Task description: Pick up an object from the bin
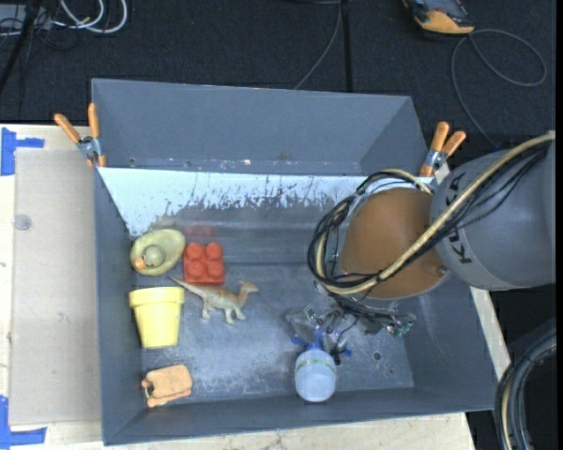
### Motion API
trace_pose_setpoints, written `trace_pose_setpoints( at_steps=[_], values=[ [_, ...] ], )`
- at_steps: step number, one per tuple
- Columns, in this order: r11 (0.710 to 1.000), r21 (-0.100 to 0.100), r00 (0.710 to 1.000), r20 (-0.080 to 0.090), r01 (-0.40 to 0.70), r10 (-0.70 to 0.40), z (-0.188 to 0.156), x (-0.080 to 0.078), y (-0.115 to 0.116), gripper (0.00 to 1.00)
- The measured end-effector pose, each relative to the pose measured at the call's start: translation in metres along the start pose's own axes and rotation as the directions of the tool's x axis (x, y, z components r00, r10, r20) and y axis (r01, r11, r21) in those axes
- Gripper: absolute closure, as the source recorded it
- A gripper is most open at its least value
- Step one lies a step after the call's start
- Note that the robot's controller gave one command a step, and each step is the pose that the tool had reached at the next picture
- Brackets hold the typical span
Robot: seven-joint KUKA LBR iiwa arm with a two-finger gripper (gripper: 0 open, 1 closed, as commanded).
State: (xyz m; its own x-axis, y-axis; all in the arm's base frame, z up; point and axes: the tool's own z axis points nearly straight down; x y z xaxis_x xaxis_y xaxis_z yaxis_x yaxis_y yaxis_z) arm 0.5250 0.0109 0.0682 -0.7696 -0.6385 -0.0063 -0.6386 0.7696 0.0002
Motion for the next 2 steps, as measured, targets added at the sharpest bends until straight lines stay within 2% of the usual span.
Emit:
trace_pose_setpoints(
  at_steps=[2],
  values=[
    [1.000,-0.002,1.000,-0.003,-0.010,0.010,-0.0194,0.0009,0.0007,1.00]
  ],
)
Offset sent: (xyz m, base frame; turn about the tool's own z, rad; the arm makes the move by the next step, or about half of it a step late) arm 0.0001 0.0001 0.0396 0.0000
